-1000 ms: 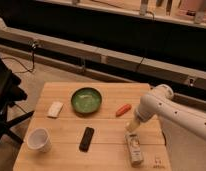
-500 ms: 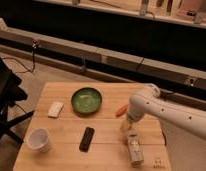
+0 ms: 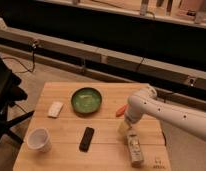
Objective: Stand the bottle upright
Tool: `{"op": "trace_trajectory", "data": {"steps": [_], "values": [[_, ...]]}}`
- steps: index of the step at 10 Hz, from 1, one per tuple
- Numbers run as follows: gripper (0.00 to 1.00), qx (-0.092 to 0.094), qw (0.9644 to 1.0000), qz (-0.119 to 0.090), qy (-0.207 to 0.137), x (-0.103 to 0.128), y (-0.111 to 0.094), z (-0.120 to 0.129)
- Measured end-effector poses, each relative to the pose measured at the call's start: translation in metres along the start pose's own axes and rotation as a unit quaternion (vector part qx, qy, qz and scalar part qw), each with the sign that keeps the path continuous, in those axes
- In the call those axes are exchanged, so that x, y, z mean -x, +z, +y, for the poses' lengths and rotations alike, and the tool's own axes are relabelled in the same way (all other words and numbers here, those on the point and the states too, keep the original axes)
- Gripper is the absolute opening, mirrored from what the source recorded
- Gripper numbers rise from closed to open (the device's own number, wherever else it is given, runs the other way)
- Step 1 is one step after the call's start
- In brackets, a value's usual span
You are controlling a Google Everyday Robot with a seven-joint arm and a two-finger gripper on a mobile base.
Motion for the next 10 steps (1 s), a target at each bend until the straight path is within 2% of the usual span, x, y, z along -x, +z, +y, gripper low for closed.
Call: {"op": "trace_trajectory", "data": {"steps": [6, 7, 10], "values": [[0.79, 0.022, 0.9992, 0.026, 0.023, -0.015, 0.024, -0.003], [0.75, 0.021, 0.9991, 0.029, 0.022, -0.017, 0.026, -0.002], [0.39, 0.014, 0.9994, 0.031, 0.009, -0.018, 0.025, 0.002]]}}
